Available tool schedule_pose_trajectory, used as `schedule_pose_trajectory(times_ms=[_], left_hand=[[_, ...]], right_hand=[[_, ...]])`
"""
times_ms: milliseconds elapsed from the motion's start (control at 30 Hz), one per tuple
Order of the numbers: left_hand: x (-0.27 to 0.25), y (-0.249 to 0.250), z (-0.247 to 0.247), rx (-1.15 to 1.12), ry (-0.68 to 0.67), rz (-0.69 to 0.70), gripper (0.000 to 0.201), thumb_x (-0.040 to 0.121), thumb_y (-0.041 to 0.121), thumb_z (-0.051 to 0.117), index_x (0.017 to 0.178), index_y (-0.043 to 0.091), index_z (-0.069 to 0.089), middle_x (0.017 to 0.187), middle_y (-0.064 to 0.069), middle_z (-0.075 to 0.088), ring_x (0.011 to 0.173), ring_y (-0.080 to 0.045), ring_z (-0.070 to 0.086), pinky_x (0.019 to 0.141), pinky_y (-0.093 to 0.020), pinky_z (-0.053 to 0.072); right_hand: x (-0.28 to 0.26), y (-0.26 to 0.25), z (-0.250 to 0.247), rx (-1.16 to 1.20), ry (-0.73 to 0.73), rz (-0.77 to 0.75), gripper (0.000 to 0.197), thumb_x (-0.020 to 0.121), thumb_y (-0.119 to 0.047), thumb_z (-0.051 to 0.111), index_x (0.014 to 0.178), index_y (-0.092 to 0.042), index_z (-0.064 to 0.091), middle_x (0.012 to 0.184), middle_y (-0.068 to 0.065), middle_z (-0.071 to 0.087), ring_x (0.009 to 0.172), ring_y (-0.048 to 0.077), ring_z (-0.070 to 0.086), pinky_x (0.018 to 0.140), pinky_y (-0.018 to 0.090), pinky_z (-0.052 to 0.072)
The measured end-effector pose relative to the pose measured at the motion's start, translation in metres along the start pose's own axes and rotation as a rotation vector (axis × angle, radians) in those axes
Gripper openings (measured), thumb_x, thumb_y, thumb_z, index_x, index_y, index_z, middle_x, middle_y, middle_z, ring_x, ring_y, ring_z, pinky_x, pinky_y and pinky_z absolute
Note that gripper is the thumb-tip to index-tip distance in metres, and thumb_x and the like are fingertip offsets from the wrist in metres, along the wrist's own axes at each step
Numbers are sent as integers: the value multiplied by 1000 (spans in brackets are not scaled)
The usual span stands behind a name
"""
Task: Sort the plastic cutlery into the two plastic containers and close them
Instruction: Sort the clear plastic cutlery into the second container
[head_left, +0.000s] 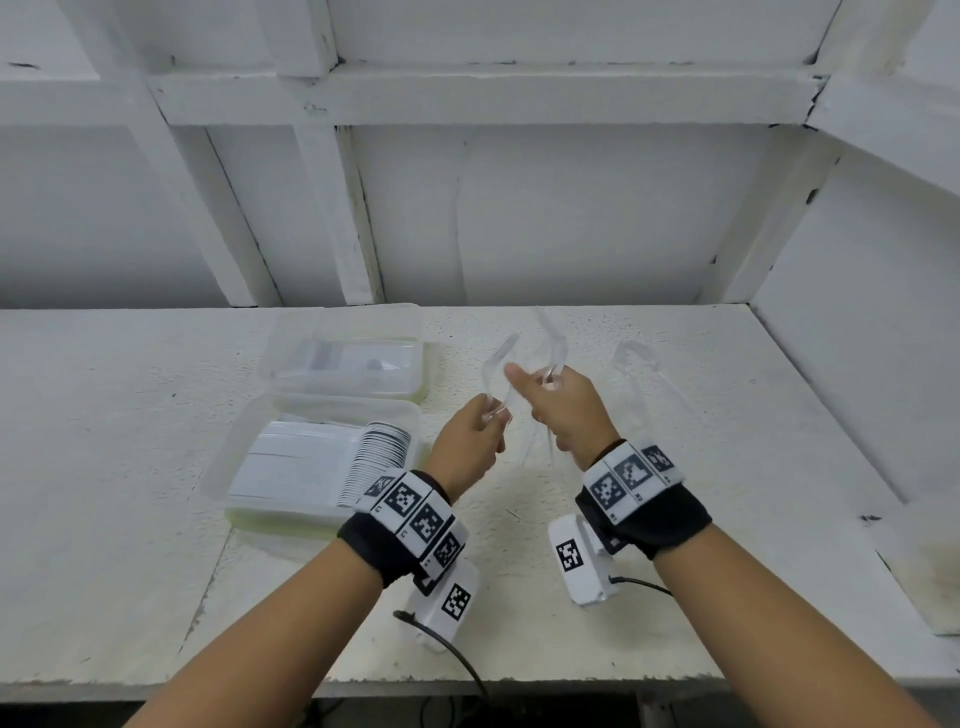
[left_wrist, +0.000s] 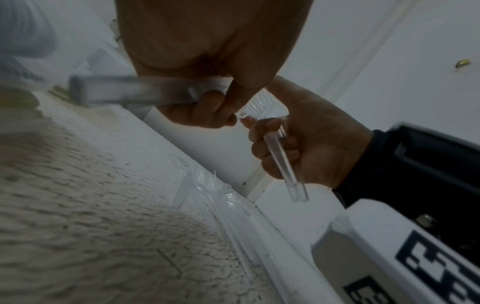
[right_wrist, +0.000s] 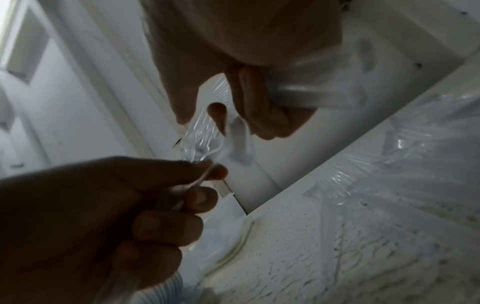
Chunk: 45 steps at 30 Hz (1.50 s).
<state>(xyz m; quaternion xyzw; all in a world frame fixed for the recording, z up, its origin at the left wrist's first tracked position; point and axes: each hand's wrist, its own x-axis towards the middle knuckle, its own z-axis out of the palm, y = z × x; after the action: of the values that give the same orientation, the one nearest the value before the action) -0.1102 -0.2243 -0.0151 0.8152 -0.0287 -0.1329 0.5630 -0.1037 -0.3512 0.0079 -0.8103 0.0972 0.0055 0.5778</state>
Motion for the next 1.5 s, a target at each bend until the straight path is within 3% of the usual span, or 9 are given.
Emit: schedule_pose_trajectory(times_ms=[67,233,500,800,933,1133,1300,1400,1500], left_hand=[[-2,-2,-1,46,6,10,15,99,24,39,90,14,46,67,1,50,51,-9,39,48,-21,30],[-8,-1,-4,-5,-28,-28,15,98,28,41,88,18,45,72,4,48,53,-7,37,45,-17,29],[-15,9,-11,-394,-264,-155,44,100,47,21,98,16,52,51,4,38,38,-7,29,39,-13,23],[-22,13,-13,-420,-368,-111,30,101,35,33,106,13,52,57,1,44,42,-9,40,41,-17,34],[-24,11,-11,-445,-373,-91,29,102,30,32,107,10,53,56,-1,50,43,-11,47,42,-20,41],[-24,10,-13,-524,-224,-116,28,101,27,36,93,6,52,73,-12,61,55,-20,61,54,-29,54],[-19,4,-11,-303,-14,-96,27,99,30,43,84,11,54,58,-3,51,41,-10,45,41,-21,41],[-19,3,-9,-227,-8,-100,34,100,38,36,85,12,53,58,4,38,43,-7,29,38,-18,26],[-20,5,-5,-277,-84,-102,36,102,35,28,82,14,51,60,4,35,45,-6,30,41,-18,28]], right_hand=[[-1,1,4,-72,5,-24,35,82,-44,64,94,-12,58,84,-4,58,76,9,54,64,23,42],[-6,0,5,-8,-10,-77,16,91,-19,54,77,-13,58,61,-4,50,49,3,40,44,14,31],[-7,5,3,141,-1,-76,17,89,-28,60,79,-17,53,60,-1,51,50,8,42,41,17,32],[-8,12,5,78,87,-179,21,91,-25,58,77,-12,51,66,4,51,64,15,52,54,18,41],[-9,12,5,57,128,-212,23,91,-26,57,72,-16,49,62,-1,49,57,8,46,55,10,40],[-11,9,-1,116,238,-202,24,93,-28,53,73,-18,48,60,-3,50,53,6,44,55,17,37],[-12,11,0,29,179,-224,13,91,-24,56,93,-13,50,64,-4,50,58,9,49,58,18,41],[-14,13,6,4,142,-243,11,90,-24,58,91,-19,49,62,-6,49,55,9,48,58,22,41],[-16,15,11,-78,150,-257,10,89,-25,60,86,-19,52,59,-8,44,53,6,42,56,20,38]])
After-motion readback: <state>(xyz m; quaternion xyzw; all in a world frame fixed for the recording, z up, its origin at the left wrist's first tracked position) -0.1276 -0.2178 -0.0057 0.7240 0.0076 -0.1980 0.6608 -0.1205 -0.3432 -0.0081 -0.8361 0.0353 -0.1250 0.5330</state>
